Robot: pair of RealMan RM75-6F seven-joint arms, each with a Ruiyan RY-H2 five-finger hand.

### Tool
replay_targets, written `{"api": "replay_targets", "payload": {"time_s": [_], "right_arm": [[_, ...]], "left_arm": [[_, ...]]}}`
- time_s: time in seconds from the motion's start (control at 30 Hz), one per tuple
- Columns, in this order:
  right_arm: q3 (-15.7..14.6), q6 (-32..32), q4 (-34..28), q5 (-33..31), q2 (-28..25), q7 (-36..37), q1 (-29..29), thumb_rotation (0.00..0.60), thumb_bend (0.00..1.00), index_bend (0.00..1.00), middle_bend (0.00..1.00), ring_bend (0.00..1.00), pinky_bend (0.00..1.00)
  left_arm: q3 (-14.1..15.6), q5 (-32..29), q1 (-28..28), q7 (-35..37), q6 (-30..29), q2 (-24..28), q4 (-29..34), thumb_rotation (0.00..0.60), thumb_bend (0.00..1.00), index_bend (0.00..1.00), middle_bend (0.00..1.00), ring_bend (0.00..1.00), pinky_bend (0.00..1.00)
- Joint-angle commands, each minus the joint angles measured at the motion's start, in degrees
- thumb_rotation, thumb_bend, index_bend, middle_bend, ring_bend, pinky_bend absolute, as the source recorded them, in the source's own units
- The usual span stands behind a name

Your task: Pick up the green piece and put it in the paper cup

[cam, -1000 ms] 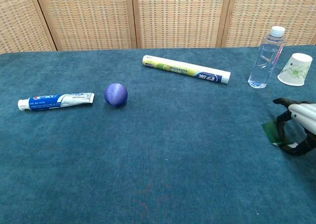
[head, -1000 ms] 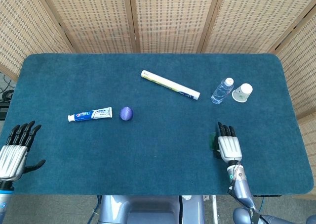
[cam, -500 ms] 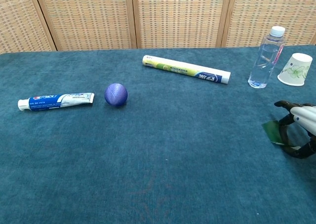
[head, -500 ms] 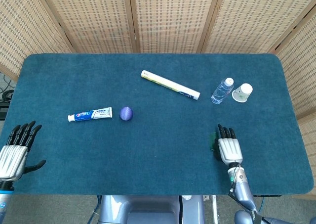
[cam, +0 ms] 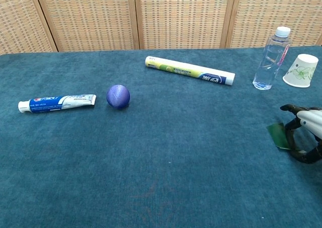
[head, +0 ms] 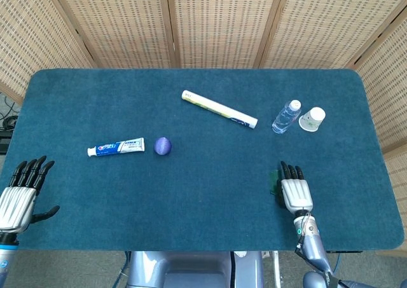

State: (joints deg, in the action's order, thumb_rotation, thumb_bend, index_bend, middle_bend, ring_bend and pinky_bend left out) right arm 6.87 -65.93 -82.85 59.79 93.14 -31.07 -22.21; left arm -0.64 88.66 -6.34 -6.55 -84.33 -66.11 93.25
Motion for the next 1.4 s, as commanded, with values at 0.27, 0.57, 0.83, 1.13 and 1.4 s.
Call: {"api": "replay_targets", "payload": {"time_s": [0.27,0.57,0.83,1.13,1.4], "right_arm": [[0.7,-0.2,-0.8,0.2,-0.4,-0.7,-1.0,0.6,0.44,0.59,0.01,0.0,0.0],[2.4,0.0,-1.2,-0.1,-0.8,-2.1,-3.0,0.6,0.44,0.61,0.02,0.0,0.0],[3.8,0.4,-0.6,-1.1,-1.0,-3.0,-4.7,0.6,0.44,0.61,0.02,0.0,0.0],[6.7,-1.3,-2.7,-1.1,-3.4,-4.3,-6.8,0.6,0.44,0.61,0.03,0.0,0.0],[8.0,-4.1,-7.5,0.0,-7.2,-5.5,-7.3,0.6,0.44,0.61,0.03,0.0,0.0]], "left_arm": [[-0.1,-0.2,0.0,0.0,0.0,-0.1,-0.1,0.6,0.07,0.0,0.0,0.0,0.0],[-0.2,0.0,0.1,0.2,-0.5,0.1,-0.1,0.6,0.08,0.0,0.0,0.0,0.0],[-0.3,-0.1,0.1,0.5,-0.5,0.2,-0.1,0.6,0.08,0.0,0.0,0.0,0.0],[-0.4,-0.2,0.2,0.5,-0.7,0.3,-0.1,0.6,0.08,0.0,0.0,0.0,0.0],[-0.5,-0.2,0.3,0.6,-1.1,0.4,0.0,0.6,0.08,0.0,0.0,0.0,0.0]]}}
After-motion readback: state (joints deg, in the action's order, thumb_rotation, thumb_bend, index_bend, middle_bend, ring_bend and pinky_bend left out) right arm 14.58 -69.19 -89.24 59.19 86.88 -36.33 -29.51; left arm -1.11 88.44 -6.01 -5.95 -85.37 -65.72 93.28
